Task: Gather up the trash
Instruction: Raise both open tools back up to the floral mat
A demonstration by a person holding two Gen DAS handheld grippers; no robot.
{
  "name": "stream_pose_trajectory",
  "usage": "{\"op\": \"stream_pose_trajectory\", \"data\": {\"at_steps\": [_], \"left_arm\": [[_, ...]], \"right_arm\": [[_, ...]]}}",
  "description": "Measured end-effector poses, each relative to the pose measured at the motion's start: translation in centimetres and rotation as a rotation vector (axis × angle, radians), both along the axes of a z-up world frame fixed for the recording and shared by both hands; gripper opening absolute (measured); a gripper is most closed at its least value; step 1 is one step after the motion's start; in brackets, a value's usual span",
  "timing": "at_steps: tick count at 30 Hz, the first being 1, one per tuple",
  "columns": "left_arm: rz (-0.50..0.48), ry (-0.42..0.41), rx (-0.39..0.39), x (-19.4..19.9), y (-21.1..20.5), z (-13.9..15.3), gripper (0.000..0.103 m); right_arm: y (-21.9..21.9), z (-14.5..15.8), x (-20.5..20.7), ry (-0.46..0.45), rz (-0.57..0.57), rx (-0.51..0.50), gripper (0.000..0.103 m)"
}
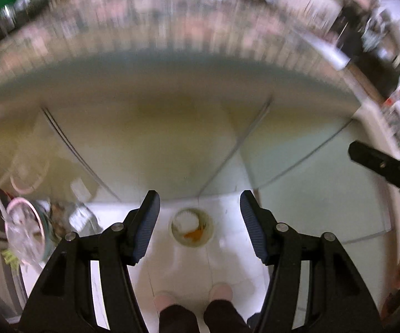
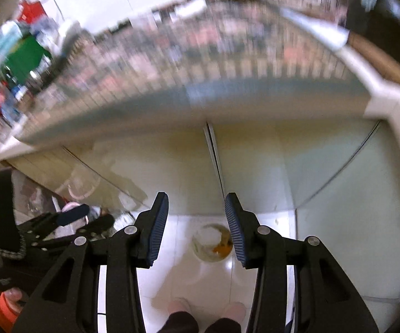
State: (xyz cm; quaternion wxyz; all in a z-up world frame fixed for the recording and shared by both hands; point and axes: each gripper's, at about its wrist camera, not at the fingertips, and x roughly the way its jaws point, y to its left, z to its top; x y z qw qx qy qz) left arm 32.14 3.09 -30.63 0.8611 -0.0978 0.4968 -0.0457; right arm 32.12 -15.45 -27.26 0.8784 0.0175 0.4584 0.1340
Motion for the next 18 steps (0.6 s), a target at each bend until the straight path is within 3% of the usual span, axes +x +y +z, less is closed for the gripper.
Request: {"op": "stream_pose_trajectory", "data": {"at_steps": [5, 8, 11, 13, 15, 18], "left_arm": [[-0.008, -0.149, 0.004, -1.5, 1.7, 10.5, 0.062], [-0.012, -0.240, 0.007, -2.5, 3.4, 15.6, 0.064], [-0.003, -0.316, 0.018, -3.5, 4.9, 19.2, 0.070], [0.009, -0.354, 0.031, -3.5, 5.5, 21.1, 0.073], [0.019, -0.384, 0.045, -3.2, 5.8, 22.7, 0.075], [0.022, -0.417, 0.063, -2.3, 6.0, 24.4, 0.080]], "right_arm": [[1.8, 8.2, -1.9, -0.109, -0.017, 0.005, 0.041], [2.4, 12.4, -3.1, -0.186, -0.031, 0.020, 0.052], [3.0, 14.7, -3.8, -0.250, -0.037, 0.019, 0.057], [3.1, 15.8, -3.6, -0.269, -0.042, 0.013, 0.066], [3.2, 17.0, -3.4, -0.288, -0.049, 0.022, 0.081], [3.0, 18.3, -2.5, -0.322, -0.057, 0.019, 0.088]]}}
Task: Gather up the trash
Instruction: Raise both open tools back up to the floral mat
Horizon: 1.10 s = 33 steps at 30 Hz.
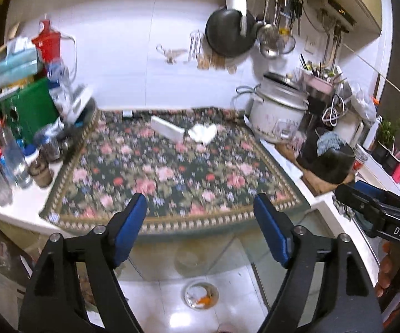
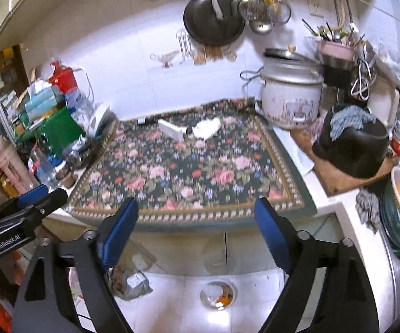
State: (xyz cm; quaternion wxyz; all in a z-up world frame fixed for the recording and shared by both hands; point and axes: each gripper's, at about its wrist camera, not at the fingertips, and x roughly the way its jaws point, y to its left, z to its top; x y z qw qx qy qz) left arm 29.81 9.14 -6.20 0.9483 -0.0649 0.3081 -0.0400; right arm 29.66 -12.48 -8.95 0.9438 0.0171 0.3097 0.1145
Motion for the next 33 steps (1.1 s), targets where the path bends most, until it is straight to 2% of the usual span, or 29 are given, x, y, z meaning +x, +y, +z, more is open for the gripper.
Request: {"op": "stream_pose_trajectory", "data": {"at_steps": [3, 5, 13, 20, 22, 25, 31, 33], "left_arm": [[0.008, -0.024, 0.042, 1.1, -0.3, 0.9, 0.082], [0.023, -0.046, 0.069, 2.6, -0.7, 1.3, 0.082], [0.081, -0.031, 0.081, 10.1, -2.1, 1.9, 0.082], [0.181, -0.001, 0.016, 17.2, -2.4, 1.6, 0.082], [0.214, 0.007, 0.004, 19.0, -2.2, 1.3, 0.082], [0.246, 0.034, 0.035, 21.5, -2.0, 0.7, 0.082], [0.252, 0.081, 0.030, 27.0, -0.9, -0.9, 0.083], [0.255, 0.109, 0.020, 29.5, -0.1, -1.8, 0.083]], "right_arm": [[-0.4, 0.7, 0.9, -0.026, -0.022, -0.010, 0.099], [-0.8, 0.9, 2.4, -0.040, -0.025, -0.006, 0.103], [-2.7, 1.7, 9.9, -0.012, 0.013, -0.030, 0.103], [-4.1, 2.5, 16.9, 0.019, 0.027, -0.077, 0.103], [-4.5, 2.5, 18.7, 0.026, 0.044, -0.065, 0.103], [-4.7, 2.1, 21.4, 0.046, 0.049, -0.074, 0.103], [-3.7, 1.4, 25.8, 0.050, 0.072, -0.093, 0.103], [-3.0, 1.3, 26.9, 0.021, 0.069, -0.117, 0.103]]}}
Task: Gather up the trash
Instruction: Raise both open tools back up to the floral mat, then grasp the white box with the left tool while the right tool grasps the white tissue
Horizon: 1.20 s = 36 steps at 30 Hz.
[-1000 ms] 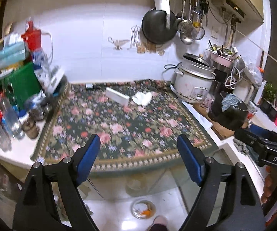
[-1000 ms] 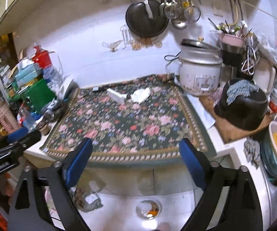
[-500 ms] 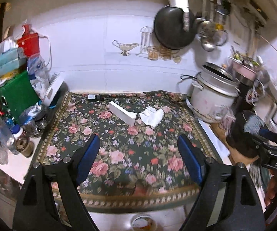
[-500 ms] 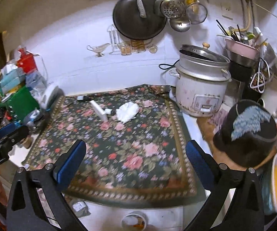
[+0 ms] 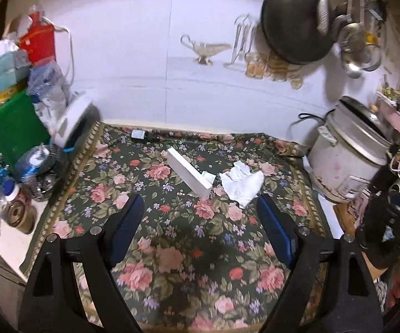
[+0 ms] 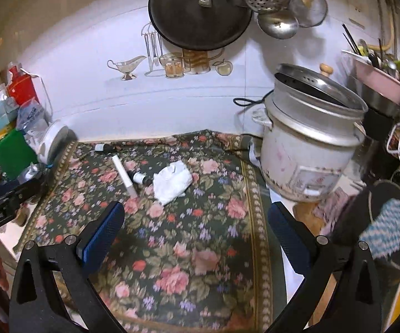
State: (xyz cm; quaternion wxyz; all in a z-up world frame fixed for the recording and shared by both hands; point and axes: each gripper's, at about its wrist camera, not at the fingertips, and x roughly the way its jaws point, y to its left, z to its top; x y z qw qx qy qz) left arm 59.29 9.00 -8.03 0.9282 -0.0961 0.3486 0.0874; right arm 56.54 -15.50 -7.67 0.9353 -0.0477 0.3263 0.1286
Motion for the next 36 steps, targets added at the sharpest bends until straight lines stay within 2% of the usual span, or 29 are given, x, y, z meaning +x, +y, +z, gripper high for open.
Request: {"op": "stream_pose_trajectory", "data": {"at_steps": [4, 11, 14, 18, 21, 23, 28, 30, 32, 36], "left_arm": [[-0.031, 0.055, -0.059, 5.4, 1.7, -2.5, 0.083], [-0.061, 0.164, -0.072, 14.5, 3.7, -8.4, 0.083], [-0.062, 0.217, -0.091, 18.2, 4.4, -11.5, 0.083], [-0.061, 0.278, -0.110, 21.6, 5.2, -15.2, 0.081], [-0.058, 0.298, -0.115, 22.3, 5.5, -16.8, 0.079], [-0.054, 0.309, -0.129, 22.3, 5.9, -17.8, 0.073], [-0.060, 0.331, -0.140, 21.5, 6.8, -19.1, 0.062], [-0.058, 0.339, -0.142, 20.8, 7.5, -19.3, 0.057], [-0.053, 0.348, -0.154, 20.2, 8.2, -19.3, 0.052], [-0.041, 0.350, -0.165, 18.9, 9.4, -19.2, 0.042]], "right_arm": [[1.4, -0.5, 2.2, -0.029, -0.036, -0.058, 0.103], [3.9, -2.5, 7.9, 0.027, -0.072, -0.033, 0.102], [5.0, -4.3, 10.3, 0.056, -0.099, -0.041, 0.100], [5.9, -7.8, 14.0, 0.158, -0.120, 0.001, 0.095], [6.6, -10.6, 16.1, 0.223, -0.124, 0.012, 0.087], [7.0, -12.4, 17.4, 0.266, -0.130, 0.018, 0.082], [7.4, -16.9, 20.2, 0.408, -0.147, 0.075, 0.057], [7.5, -18.2, 20.9, 0.453, -0.152, 0.105, 0.047], [7.7, -19.3, 21.4, 0.480, -0.155, 0.128, 0.044], [8.2, -20.1, 21.7, 0.502, -0.148, 0.140, 0.028]]}}
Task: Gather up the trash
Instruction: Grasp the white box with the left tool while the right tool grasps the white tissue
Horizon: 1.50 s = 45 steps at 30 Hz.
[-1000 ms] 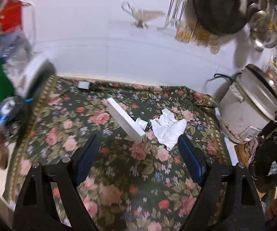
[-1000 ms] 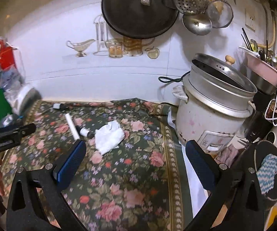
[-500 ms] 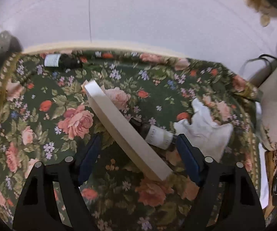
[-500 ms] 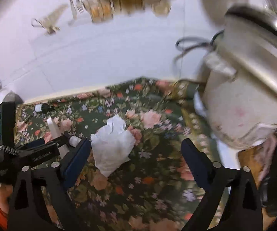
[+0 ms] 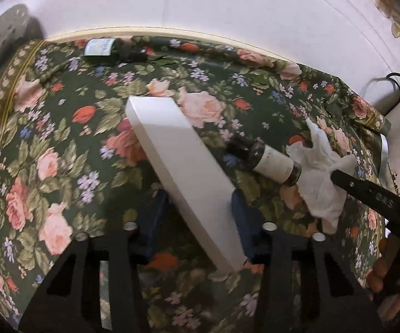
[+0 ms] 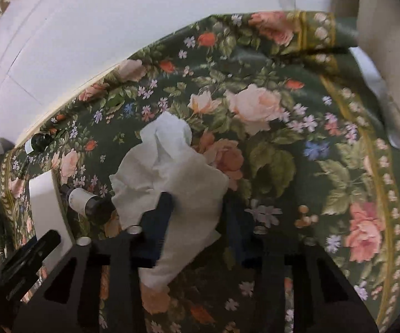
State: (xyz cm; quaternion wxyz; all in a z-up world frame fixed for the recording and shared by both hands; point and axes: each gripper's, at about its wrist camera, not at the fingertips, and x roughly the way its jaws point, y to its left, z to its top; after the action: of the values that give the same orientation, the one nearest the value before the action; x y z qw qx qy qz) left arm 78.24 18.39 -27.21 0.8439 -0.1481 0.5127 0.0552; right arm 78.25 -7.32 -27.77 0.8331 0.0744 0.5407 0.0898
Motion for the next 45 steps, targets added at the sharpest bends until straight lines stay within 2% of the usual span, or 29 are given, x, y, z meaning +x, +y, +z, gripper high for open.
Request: {"op": "stream_pose_trajectory", "data": {"at_steps": [1, 3, 5, 8, 11, 12, 13, 14, 15, 16, 17, 20, 22, 24, 28, 31, 36, 38, 40, 45], "left_arm": [[0.001, 0.000, -0.003, -0.3, 0.2, 0.0, 0.035], [-0.002, 0.003, -0.010, -0.6, 0.3, 0.0, 0.021], [-0.013, 0.007, -0.026, -0.9, 0.4, -0.1, 0.006], [-0.015, 0.001, -0.058, -1.5, 0.3, -0.2, 0.001], [-0.016, 0.016, -0.046, -2.1, 0.0, 0.1, 0.001], [-0.023, 0.030, -0.032, -2.2, -0.3, 0.2, 0.002], [-0.020, 0.037, -0.011, -2.3, -0.5, 0.4, 0.008], [-0.013, 0.047, 0.020, -2.2, -0.8, 0.6, 0.023], [-0.010, 0.051, 0.038, -2.1, -1.1, 0.7, 0.033], [-0.005, 0.050, 0.042, -1.9, -1.3, 0.9, 0.053], [0.005, 0.045, 0.040, -1.8, -1.5, 0.9, 0.065], [0.046, 0.024, 0.026, -1.3, -2.3, 1.1, 0.072], [0.051, 0.038, 0.015, -0.5, -3.0, 0.7, 0.072], [0.058, 0.060, 0.037, 0.6, -3.9, -0.1, 0.072], [0.107, 0.049, 0.189, 1.8, -5.6, -1.0, 0.072], [0.123, 0.041, 0.244, 1.8, -6.1, -1.5, 0.069], [0.138, 0.031, 0.232, 0.1, -6.0, -1.2, 0.060], [0.136, 0.039, 0.209, -0.9, -5.8, -0.9, 0.051], [0.138, 0.047, 0.188, -2.2, -5.5, -0.7, 0.050], [0.149, -0.019, 0.176, -6.4, -6.1, 2.2, 0.050]], "right_arm": [[0.1, 0.0, 0.0, -0.008, 0.005, -0.001, 0.027], [0.4, -0.2, 0.1, 0.001, 0.024, 0.018, 0.012], [0.3, -0.4, 0.1, 0.008, 0.031, 0.043, 0.009], [0.0, 0.3, -0.8, -0.020, 0.035, 0.030, 0.008], [-0.8, 1.6, -2.1, -0.046, 0.041, 0.020, 0.008], [-1.2, 2.0, -2.6, -0.054, 0.042, 0.012, 0.008], [-1.5, 2.3, -2.9, -0.046, 0.045, 0.001, 0.008], [-2.0, 2.9, -3.6, -0.057, 0.045, -0.011, 0.008], [-2.5, 3.3, -4.1, -0.067, 0.044, -0.016, 0.008], [-2.7, 3.6, -4.5, -0.072, 0.043, -0.021, 0.008], [-3.3, 4.2, -5.1, -0.082, 0.041, -0.030, 0.008], [-4.1, 5.4, -6.4, -0.117, 0.029, -0.051, 0.008], [-4.9, 6.1, -7.2, -0.132, 0.019, -0.052, 0.008], [-5.7, 6.7, -7.8, -0.138, 0.011, -0.041, 0.008], [-6.4, 7.7, -9.1, -0.159, 0.007, -0.046, 0.008], [-6.7, 8.3, -9.9, -0.171, 0.013, -0.049, 0.008], [-7.3, 9.3, -11.0, -0.189, 0.034, -0.037, 0.008], [-7.7, 9.6, -11.5, -0.193, 0.046, -0.024, 0.008], [-8.1, 10.2, -12.1, -0.199, 0.063, -0.006, 0.008], [-8.8, 11.9, -14.4, -0.238, 0.124, 0.010, 0.008]]}}
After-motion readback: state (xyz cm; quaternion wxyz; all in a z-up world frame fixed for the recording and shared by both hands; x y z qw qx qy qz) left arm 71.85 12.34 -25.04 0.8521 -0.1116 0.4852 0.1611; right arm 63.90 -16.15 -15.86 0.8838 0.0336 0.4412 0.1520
